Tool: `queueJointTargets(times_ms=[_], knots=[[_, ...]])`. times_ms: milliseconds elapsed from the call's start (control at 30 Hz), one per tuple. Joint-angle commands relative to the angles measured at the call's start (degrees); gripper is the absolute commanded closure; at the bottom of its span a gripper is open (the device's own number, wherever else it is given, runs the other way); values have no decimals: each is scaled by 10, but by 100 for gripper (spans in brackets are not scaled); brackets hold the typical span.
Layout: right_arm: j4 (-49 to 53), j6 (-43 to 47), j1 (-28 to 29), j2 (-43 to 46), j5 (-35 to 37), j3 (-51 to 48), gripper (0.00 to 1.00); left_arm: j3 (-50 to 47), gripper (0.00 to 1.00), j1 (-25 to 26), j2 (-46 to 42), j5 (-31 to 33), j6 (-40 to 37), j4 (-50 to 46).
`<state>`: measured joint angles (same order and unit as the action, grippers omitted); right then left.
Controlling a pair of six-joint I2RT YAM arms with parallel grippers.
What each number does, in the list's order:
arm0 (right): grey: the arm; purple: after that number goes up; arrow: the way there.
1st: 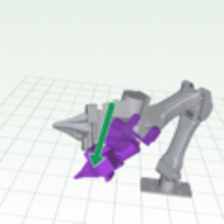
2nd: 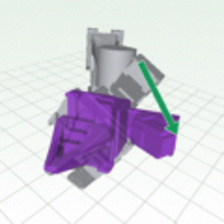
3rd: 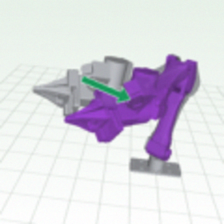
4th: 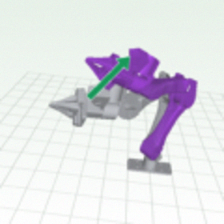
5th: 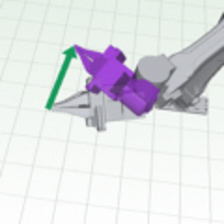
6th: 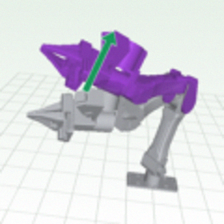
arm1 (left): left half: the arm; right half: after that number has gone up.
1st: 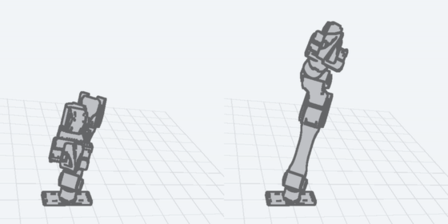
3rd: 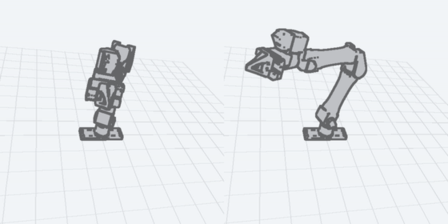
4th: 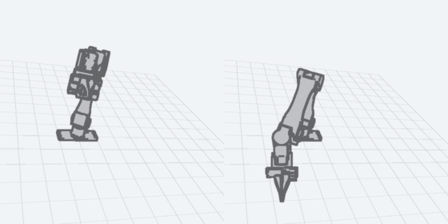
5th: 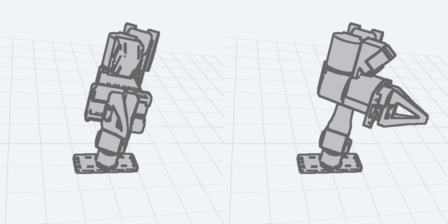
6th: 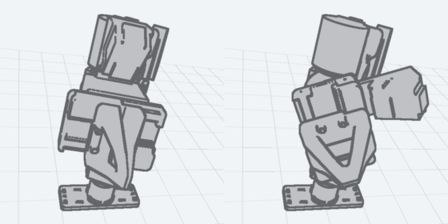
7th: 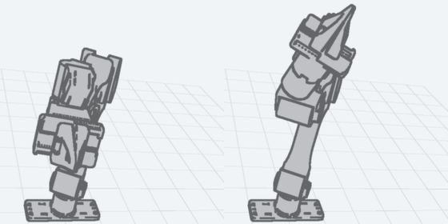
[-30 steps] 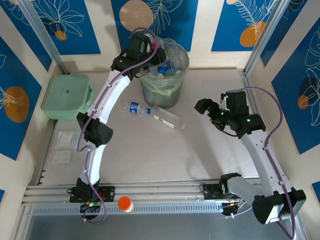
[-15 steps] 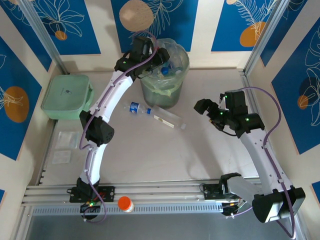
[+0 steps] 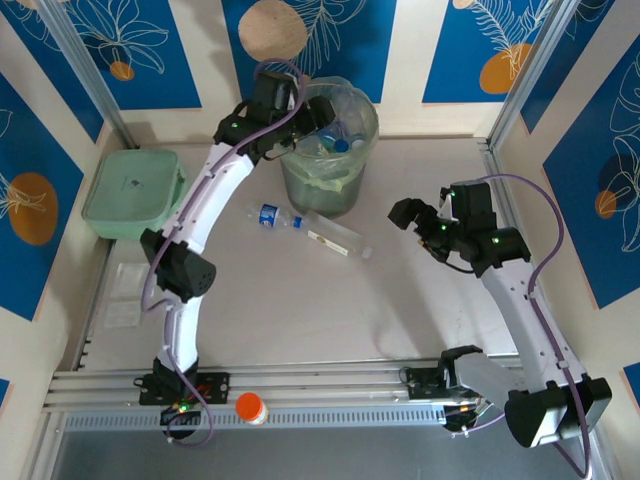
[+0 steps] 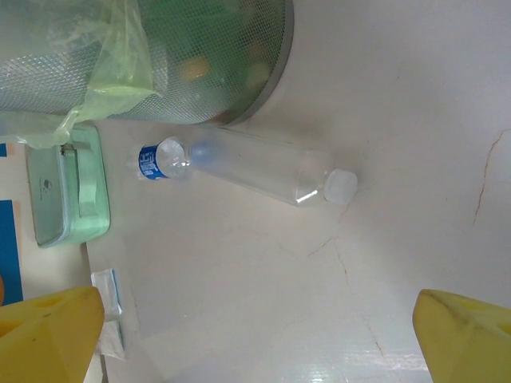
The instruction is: Put the plastic bottles in the bin
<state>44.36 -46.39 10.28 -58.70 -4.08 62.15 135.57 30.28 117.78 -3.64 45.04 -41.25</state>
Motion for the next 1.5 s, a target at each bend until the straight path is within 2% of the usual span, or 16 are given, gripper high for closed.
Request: queueJointTargets(times_ms=[0,267,500,667,733,833,867,1067,1467], knots=[[12,17,10,16,-4,25,1,-43,19,3,-73,-6,-34,-3],[11,26,54,24,28,38,6,-202,17,-8,-218,63,-69,2],[9,11,57,33,46,19,8,-391,17,-94,-323,89,61,-16],[1,2,56,32,53,-4,9,-505,17,-123,-346,97,137,-9],[0,2,55,29,56,-12,9,-534,14,-127,-337,87,162,3],[-6,-1,53,27,53,-23,9,-570,2,-127,-309,56,199,42],[-9,-2,53,26,50,-27,9,-577,1,-127,-295,48,215,52],[-16,-5,50,17,49,-34,9,-557,1,-126,-207,45,267,65],[-31,-5,40,-10,28,-40,10,-450,1,-119,-46,72,368,51]])
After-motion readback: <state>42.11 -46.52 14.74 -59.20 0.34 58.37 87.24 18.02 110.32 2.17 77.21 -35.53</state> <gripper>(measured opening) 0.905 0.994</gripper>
